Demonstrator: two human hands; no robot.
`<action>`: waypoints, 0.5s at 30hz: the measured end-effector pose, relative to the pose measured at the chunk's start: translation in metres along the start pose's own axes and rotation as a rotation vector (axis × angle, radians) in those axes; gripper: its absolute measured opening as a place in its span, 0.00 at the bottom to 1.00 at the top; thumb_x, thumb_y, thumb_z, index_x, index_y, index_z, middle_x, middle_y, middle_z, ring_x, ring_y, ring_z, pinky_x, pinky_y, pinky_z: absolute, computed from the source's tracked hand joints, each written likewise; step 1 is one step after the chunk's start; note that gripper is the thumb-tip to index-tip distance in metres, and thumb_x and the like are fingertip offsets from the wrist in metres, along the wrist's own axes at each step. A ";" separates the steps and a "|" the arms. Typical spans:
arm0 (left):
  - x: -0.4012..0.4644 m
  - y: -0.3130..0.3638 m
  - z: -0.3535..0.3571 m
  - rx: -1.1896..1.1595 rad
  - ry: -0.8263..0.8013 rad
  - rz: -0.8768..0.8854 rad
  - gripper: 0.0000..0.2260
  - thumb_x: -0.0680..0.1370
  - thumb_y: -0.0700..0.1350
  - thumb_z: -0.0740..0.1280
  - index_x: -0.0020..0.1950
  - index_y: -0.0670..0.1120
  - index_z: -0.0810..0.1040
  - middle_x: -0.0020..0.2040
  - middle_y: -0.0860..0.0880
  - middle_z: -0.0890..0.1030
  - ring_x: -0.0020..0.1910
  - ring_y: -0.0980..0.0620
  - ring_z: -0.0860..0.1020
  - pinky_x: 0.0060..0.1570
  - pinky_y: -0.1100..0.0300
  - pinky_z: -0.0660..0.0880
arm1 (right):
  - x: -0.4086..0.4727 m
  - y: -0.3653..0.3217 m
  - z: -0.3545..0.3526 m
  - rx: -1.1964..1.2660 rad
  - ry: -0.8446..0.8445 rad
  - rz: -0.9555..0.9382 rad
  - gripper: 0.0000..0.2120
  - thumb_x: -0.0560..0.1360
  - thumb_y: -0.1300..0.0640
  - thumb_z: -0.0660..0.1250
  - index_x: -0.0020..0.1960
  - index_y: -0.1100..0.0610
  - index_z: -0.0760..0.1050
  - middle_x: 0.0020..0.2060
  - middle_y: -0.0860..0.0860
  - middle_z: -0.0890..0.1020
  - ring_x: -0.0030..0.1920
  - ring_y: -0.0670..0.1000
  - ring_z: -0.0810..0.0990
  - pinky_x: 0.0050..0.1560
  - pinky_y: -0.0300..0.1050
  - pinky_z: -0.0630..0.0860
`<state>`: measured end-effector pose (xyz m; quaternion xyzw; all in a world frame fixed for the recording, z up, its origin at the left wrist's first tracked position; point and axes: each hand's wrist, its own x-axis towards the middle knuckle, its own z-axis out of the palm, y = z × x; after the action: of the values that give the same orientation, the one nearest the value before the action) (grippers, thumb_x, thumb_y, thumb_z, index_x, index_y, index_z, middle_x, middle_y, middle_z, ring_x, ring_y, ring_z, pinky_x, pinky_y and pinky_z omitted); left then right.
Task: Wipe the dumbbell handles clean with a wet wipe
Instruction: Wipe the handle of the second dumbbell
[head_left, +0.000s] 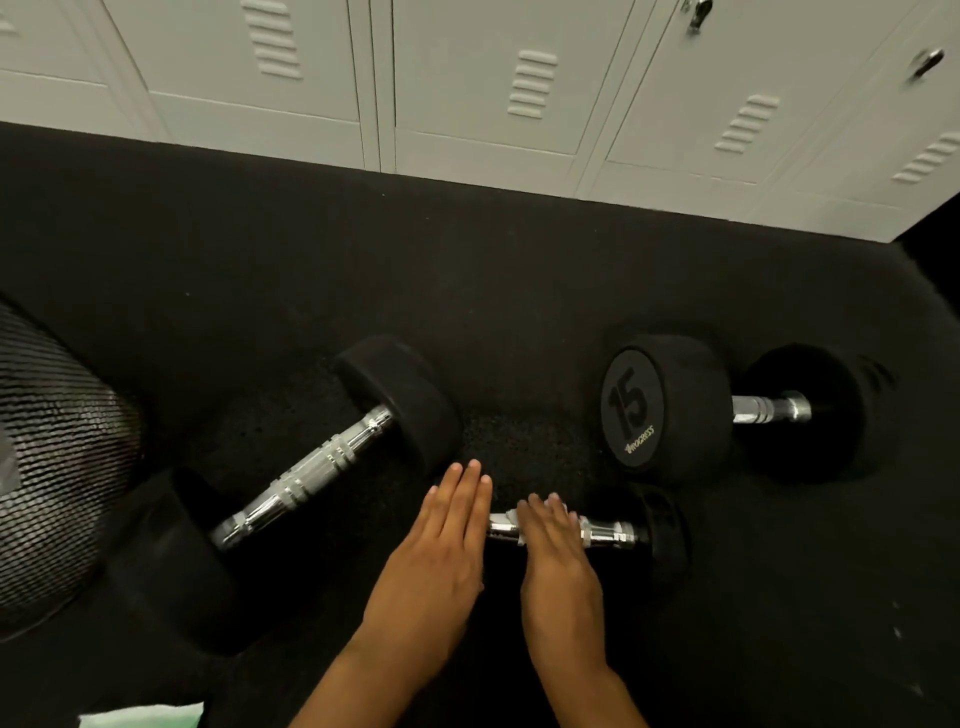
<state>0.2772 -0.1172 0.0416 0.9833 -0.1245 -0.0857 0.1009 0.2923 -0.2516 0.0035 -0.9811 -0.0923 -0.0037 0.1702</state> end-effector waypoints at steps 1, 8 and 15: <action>0.000 -0.003 -0.001 -0.010 0.009 -0.012 0.44 0.73 0.52 0.69 0.74 0.38 0.42 0.75 0.39 0.41 0.73 0.44 0.39 0.68 0.51 0.38 | -0.005 0.003 -0.001 0.013 -0.010 -0.034 0.32 0.56 0.70 0.78 0.59 0.59 0.76 0.58 0.55 0.79 0.67 0.50 0.67 0.69 0.43 0.58; -0.003 -0.002 0.005 -0.136 0.055 -0.064 0.52 0.48 0.54 0.82 0.68 0.42 0.66 0.68 0.43 0.71 0.69 0.47 0.65 0.66 0.50 0.65 | -0.014 0.027 -0.034 0.097 -0.236 -0.311 0.24 0.63 0.63 0.65 0.58 0.50 0.75 0.57 0.42 0.78 0.67 0.40 0.64 0.66 0.27 0.47; -0.003 0.051 -0.043 -0.871 0.217 -0.440 0.11 0.76 0.42 0.67 0.50 0.60 0.76 0.50 0.60 0.79 0.49 0.67 0.75 0.52 0.72 0.70 | 0.017 0.040 -0.125 0.005 -0.346 -0.657 0.16 0.76 0.56 0.55 0.59 0.50 0.77 0.58 0.45 0.78 0.60 0.44 0.75 0.63 0.30 0.62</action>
<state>0.2709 -0.1568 0.0946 0.8562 0.1443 -0.0461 0.4940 0.3195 -0.3271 0.1089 -0.8848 -0.4298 0.1080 0.1443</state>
